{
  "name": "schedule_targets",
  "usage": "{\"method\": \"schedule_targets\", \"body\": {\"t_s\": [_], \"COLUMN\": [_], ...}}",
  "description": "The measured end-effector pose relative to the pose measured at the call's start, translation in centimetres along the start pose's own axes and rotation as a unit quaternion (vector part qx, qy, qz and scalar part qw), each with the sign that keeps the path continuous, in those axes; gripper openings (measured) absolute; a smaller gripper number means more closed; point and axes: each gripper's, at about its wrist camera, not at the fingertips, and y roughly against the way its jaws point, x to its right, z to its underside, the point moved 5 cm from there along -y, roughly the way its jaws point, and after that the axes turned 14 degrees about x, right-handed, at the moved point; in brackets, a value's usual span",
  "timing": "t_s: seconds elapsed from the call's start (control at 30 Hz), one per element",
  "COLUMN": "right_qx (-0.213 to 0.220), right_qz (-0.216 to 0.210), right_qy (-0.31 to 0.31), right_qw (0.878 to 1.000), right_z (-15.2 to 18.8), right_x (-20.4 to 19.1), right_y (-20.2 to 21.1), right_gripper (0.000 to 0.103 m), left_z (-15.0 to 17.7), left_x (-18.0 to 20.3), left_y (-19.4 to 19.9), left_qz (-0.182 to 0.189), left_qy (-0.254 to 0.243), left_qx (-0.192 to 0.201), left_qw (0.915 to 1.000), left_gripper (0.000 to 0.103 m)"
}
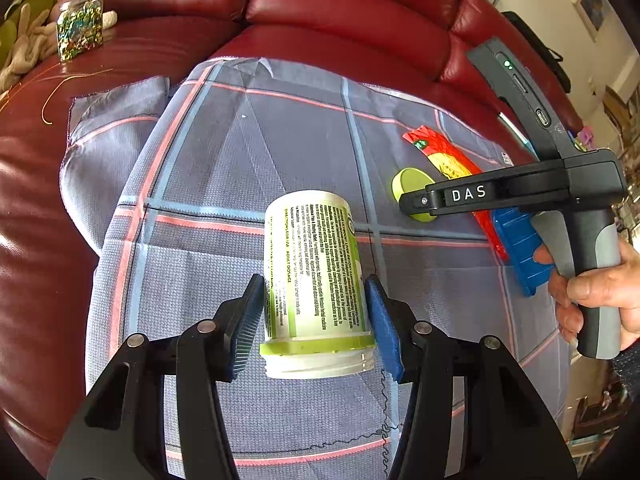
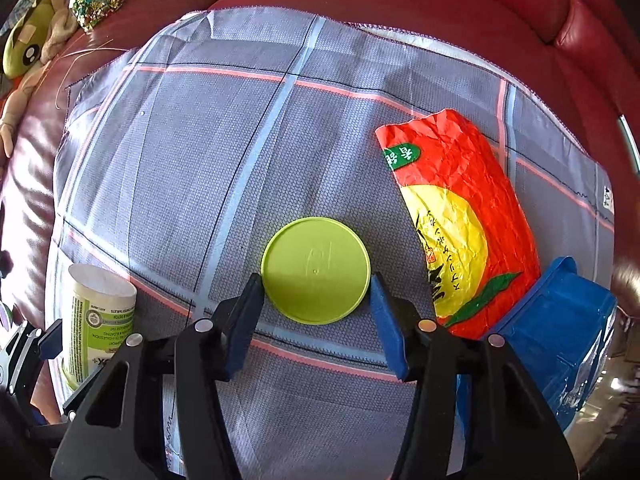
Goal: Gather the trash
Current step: 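Grasp the green lid with the right tool while the left tool holds the bottle, then carry the white bottle and green lid over the teal bin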
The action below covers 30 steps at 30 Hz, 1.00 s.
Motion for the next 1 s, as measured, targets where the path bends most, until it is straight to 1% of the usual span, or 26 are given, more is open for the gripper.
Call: {"method": "schedule_targets", "body": {"t_s": [0.13,0.27,0.4,0.47,0.63,0.73,1.0], "right_qx": [0.012,0.034,0.053,0.061,0.079,0.089,0.112], "right_qz": [-0.020,-0.032,-0.038,-0.041,-0.036,-0.027,-0.008], "right_qy": [-0.011,-0.011,-0.017,-0.023,-0.040,-0.055,-0.108], "right_qw": [1.000,0.999,0.998,0.997,0.995,0.994,0.988], "right_z": [-0.1,0.0,0.8,1.7,4.0,6.0,12.3], "right_x": [0.0,0.5,1.9,2.9,6.8,9.5,17.2], "right_y": [1.7,4.8,8.0,9.5,13.5,15.6,20.6], "right_gripper": [0.051,0.051,0.051,0.051,0.051,0.051,0.051], "left_z": [0.2,0.3,0.2,0.3,0.8,1.4,3.4], "left_x": [1.1,3.0,5.4,7.0,11.3,14.3,22.7], "left_y": [0.0,0.3,1.0,1.5,2.7,3.3,4.8], "left_qz": [0.006,0.015,0.026,0.034,0.055,0.069,0.106], "left_qy": [-0.006,-0.015,-0.028,-0.037,-0.065,-0.086,-0.148], "left_qx": [0.000,0.001,0.006,0.008,0.012,0.011,0.006], "left_qw": [1.0000,0.9998,0.9993,0.9987,0.9963,0.9938,0.9833], "left_gripper": [0.052,0.052,0.052,0.052,0.052,0.052,0.052]}}
